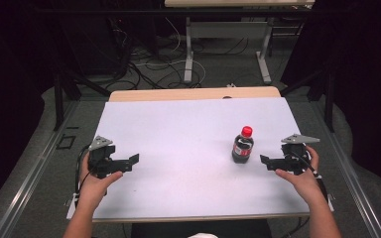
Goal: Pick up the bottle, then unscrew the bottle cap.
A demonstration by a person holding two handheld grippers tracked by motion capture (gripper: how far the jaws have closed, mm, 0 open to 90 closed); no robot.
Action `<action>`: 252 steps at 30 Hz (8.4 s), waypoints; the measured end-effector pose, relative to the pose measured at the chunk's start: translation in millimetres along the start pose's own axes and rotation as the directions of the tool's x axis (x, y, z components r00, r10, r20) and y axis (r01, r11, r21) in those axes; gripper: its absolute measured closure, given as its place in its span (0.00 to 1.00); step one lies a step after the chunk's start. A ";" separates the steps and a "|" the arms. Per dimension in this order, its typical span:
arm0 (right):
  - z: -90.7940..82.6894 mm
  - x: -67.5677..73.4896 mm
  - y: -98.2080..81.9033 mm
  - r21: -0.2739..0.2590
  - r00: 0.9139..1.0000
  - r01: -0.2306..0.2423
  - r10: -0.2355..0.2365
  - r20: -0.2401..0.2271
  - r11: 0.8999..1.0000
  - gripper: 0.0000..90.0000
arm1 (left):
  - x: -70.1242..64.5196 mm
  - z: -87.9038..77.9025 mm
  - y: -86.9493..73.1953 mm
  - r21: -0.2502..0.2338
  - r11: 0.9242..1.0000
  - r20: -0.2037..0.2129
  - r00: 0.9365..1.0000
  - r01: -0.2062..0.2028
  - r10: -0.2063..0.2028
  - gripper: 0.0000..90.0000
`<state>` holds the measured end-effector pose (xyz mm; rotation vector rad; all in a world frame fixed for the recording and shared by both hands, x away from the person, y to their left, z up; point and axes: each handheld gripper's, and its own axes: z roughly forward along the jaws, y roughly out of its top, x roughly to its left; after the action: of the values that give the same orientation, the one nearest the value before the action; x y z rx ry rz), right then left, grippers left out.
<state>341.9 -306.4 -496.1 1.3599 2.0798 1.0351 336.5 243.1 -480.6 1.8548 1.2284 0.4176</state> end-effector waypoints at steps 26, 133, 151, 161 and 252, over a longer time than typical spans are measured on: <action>45.9 44.0 26.8 -0.028 0.985 0.098 -0.101 -0.138 0.995 0.17 | -20.0 -13.2 6.9 -0.007 1.000 0.053 0.998 -0.030 0.031 0.01; 36.3 167.8 32.9 -0.148 0.834 0.325 -0.357 -0.420 0.934 0.33 | -177.9 40.4 89.8 -0.020 0.922 0.492 0.800 -0.386 0.345 0.68; 36.3 170.1 32.7 -0.148 0.882 0.288 -0.322 -0.344 0.946 0.33 | -196.8 37.5 87.0 -0.011 0.951 0.315 0.902 -0.308 0.295 0.64; 35.5 170.3 33.0 -0.156 0.857 0.296 -0.334 -0.392 0.942 0.33 | -183.2 35.6 88.2 0.004 0.946 0.432 0.854 -0.324 0.290 0.57; 33.6 173.2 32.3 -0.103 0.908 0.265 -0.284 -0.307 0.959 0.33 | -189.7 39.8 77.1 -0.044 0.970 0.325 0.915 -0.238 0.239 0.67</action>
<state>312.2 -129.8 -485.8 0.8782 2.3653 1.2450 320.7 47.4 -410.3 1.9843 0.7791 0.2261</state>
